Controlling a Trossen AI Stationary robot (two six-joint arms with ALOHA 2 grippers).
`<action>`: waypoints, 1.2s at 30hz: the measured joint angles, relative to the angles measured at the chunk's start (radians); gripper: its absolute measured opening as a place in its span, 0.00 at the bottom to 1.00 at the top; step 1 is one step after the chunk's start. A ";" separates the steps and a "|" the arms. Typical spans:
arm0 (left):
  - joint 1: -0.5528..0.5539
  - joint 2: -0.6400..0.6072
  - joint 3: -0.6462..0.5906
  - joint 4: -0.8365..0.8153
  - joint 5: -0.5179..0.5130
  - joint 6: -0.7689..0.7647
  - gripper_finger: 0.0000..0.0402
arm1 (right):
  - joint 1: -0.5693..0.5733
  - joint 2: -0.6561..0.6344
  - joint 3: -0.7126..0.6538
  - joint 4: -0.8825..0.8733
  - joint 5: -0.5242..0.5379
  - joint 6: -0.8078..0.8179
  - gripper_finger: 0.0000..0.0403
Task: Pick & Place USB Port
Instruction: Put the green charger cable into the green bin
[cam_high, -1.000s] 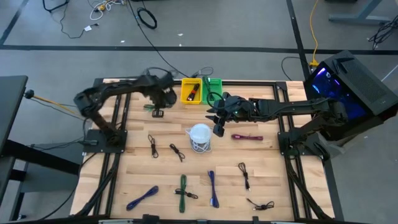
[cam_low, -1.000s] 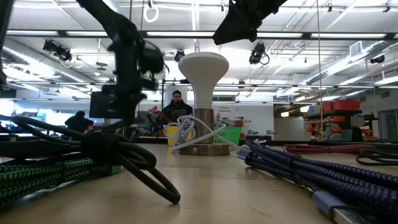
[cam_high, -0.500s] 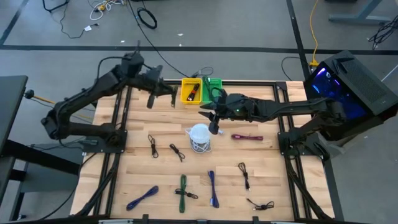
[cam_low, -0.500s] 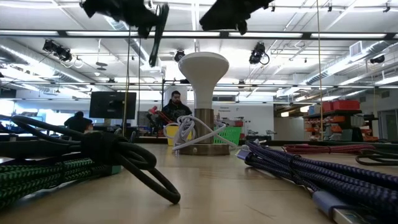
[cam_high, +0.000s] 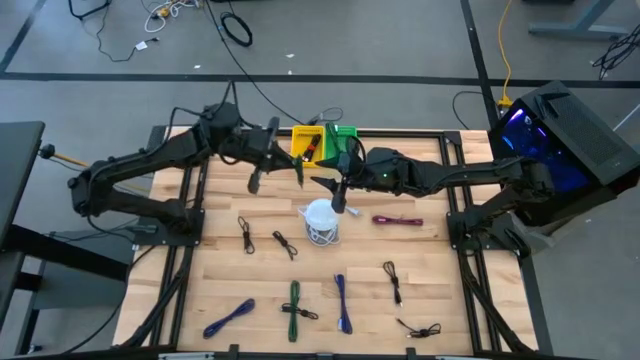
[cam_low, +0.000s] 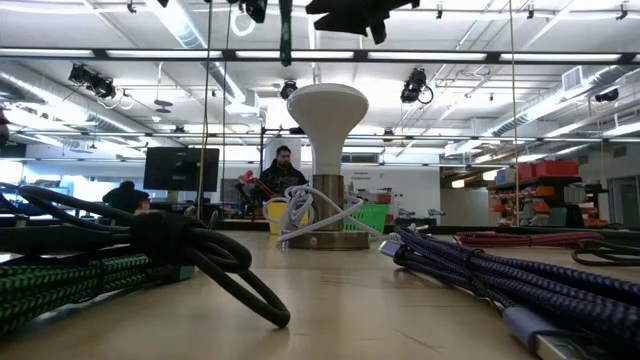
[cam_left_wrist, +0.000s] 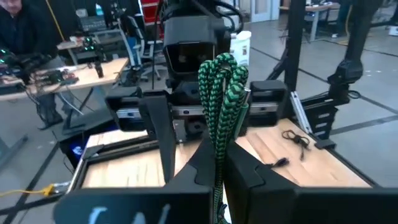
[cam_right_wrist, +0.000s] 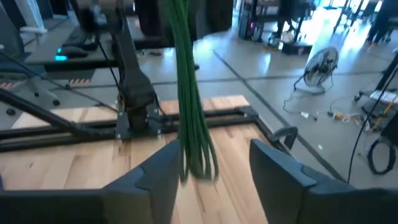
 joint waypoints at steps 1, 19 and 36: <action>-0.012 0.005 0.000 -0.002 -0.017 0.000 0.03 | 0.000 0.000 0.000 0.014 0.000 -0.003 0.50; -0.106 0.109 0.000 0.191 -0.139 -0.015 0.03 | 0.001 0.012 0.000 0.023 0.008 -0.030 0.22; -0.061 0.082 0.000 0.075 -0.211 -0.007 0.21 | -0.001 0.012 0.000 -0.039 0.019 -0.019 0.05</action>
